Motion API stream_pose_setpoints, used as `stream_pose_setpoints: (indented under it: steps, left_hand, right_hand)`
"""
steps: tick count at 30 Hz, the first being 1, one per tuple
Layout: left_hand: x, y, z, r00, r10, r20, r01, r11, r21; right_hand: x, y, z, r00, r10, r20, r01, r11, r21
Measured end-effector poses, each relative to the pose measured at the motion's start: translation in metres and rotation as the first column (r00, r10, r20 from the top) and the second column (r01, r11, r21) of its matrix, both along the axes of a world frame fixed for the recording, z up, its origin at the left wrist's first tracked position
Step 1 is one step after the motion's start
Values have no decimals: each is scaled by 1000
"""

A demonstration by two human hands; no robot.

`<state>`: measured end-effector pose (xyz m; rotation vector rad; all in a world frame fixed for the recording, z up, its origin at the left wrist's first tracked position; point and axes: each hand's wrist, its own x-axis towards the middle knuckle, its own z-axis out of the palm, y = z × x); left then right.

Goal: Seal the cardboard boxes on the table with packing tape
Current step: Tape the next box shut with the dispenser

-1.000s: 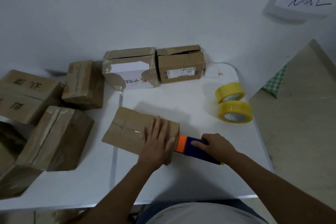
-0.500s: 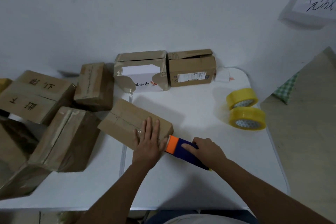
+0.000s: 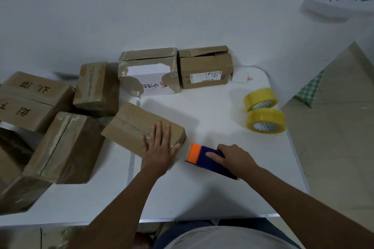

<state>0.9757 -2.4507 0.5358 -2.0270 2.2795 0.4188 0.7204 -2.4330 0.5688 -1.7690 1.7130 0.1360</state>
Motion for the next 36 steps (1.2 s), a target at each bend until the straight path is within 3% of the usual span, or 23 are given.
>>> stream_pose_setpoints:
  steps: [4, 10, 14, 20, 28, 36]
  left_hand:
    - [1, 0, 3, 1000, 2, 27, -2, 1000, -1]
    - [0, 1, 5, 1000, 9, 15, -9, 1000, -7]
    - [-1, 1, 4, 1000, 8, 15, -8, 1000, -7]
    - [-2, 2, 1, 999, 21, 39, -20, 1000, -21]
    - [-5, 3, 2, 997, 31, 64, -26, 997, -70]
    - [1, 1, -9, 999, 13, 50, -10, 999, -49]
  right_hand:
    - [4, 0, 10, 993, 110, -42, -110, 994, 4]
    - [5, -11, 24, 992, 82, 100, -102, 972, 211]
    - [-2, -1, 22, 996, 3, 94, -14, 993, 113]
    - [14, 4, 20, 997, 14, -75, -16, 999, -29]
    - [45, -11, 17, 981, 26, -192, -27, 1000, -3]
    - [67, -20, 6, 984, -7, -176, 15, 999, 44]
